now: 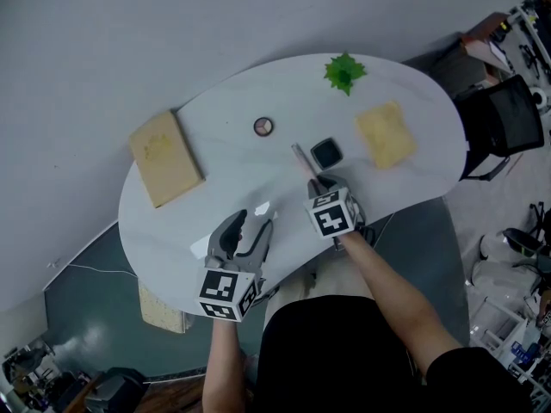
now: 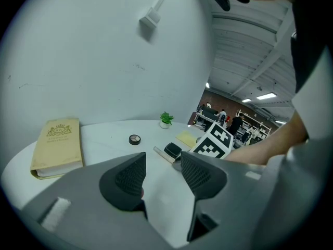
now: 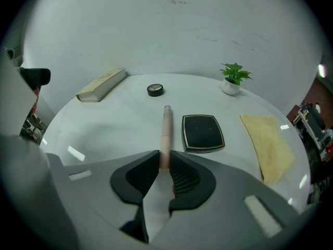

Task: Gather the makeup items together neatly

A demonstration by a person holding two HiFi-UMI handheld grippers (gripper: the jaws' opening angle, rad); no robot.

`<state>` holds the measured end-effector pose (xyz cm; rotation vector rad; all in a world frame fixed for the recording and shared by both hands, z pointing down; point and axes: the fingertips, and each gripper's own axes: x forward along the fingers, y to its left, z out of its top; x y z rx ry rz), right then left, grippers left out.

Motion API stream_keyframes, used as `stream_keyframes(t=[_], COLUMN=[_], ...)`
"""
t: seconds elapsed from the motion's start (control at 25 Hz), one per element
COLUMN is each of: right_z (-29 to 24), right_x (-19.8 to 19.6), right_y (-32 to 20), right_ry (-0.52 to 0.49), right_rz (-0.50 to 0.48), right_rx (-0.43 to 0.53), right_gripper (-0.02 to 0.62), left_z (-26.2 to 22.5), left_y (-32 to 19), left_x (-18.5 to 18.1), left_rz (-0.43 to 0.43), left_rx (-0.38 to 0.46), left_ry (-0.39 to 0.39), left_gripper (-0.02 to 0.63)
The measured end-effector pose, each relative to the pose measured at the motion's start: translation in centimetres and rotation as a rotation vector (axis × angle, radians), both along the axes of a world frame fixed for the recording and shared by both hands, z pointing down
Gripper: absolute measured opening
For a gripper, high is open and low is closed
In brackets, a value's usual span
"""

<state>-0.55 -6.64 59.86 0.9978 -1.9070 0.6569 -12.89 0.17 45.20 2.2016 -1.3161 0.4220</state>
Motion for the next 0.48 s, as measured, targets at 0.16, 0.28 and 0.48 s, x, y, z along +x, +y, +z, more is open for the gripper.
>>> stream_keyframes(t=[0.16, 0.28, 0.48], right_z=[0.11, 0.19, 0.46], right_x=[0.34, 0.25, 0.22], right_y=[0.25, 0.23, 0.29], right_ry=[0.03, 0.033, 0.037], right_rz=[-0.006, -0.007, -0.012], right_rx=[-0.01, -0.009, -0.018], right_gripper=[0.072, 0.074, 0.075], left_z=[0.01, 0.12, 0.19], left_y=[0.1, 0.17, 0.3], left_x=[0.07, -0.06, -0.02], left_rz=[0.004, 0.005, 0.007], left_rx=[-0.002, -0.003, -0.003], left_ry=[0.002, 0.001, 0.0], left_gripper=[0.212, 0.212, 0.212])
